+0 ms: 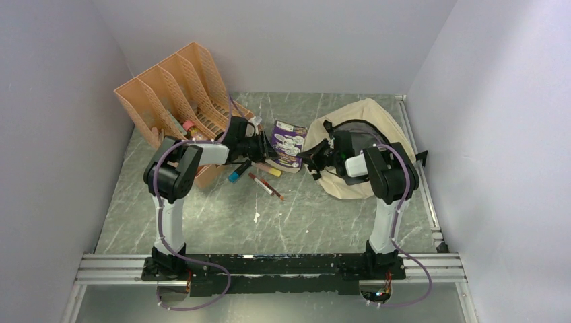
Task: Pack the student bag
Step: Pick up the book from the center of the board.
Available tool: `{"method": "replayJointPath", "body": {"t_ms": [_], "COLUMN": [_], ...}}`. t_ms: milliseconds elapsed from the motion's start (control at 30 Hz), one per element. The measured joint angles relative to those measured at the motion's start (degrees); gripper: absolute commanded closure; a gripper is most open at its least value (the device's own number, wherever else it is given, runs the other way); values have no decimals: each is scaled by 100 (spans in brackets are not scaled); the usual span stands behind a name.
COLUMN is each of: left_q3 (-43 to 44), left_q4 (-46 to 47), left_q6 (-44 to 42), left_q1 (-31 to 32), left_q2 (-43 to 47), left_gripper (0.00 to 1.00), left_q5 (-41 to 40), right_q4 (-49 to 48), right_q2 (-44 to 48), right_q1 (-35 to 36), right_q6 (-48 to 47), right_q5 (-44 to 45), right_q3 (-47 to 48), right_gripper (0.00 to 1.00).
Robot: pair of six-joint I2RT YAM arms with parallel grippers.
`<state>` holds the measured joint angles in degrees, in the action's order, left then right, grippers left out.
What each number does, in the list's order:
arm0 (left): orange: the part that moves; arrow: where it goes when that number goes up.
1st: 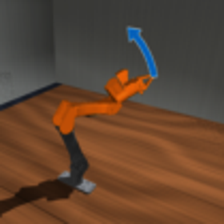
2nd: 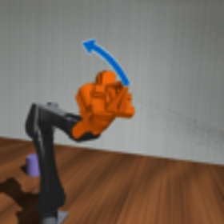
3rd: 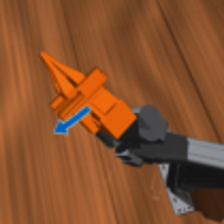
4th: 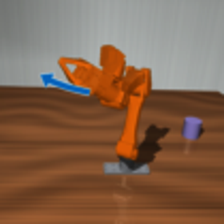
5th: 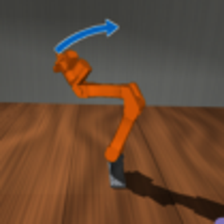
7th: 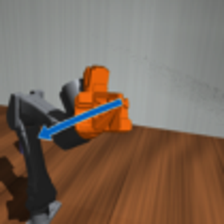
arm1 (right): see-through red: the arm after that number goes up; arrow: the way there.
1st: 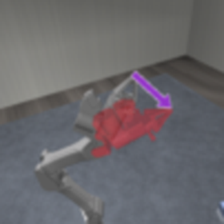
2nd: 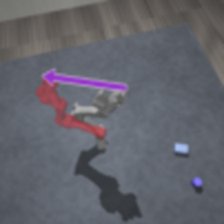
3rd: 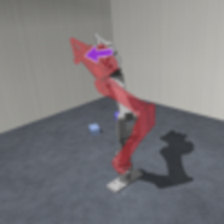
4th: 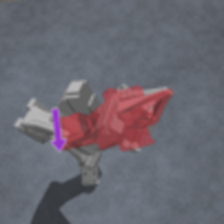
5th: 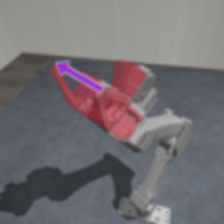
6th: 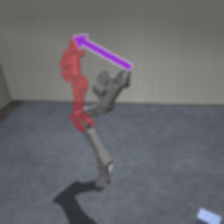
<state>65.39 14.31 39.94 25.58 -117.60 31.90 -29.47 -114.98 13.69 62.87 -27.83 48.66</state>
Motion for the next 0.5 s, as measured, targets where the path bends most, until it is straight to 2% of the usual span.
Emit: {"method": "replayJointPath", "body": {"t_ms": [167, 267, 500], "left_q3": [52, 125, 525], "left_q4": [-20, -138, -697], "left_q6": [63, 22, -308], "left_q1": [2, 46, 66], "left_q2": [4, 50, 568], "left_gripper": [93, 95, 95], "left_q5": [83, 140, 179], "right_q4": [240, 601, 1641], "right_q2": [136, 424, 1377], "right_q1": [7, 31, 17], "right_q6": [-264, -568, -1307], "right_q5": [55, 232, 636], "right_q3": [33, 15, -92], "right_gripper": [74, 63, 48]}}
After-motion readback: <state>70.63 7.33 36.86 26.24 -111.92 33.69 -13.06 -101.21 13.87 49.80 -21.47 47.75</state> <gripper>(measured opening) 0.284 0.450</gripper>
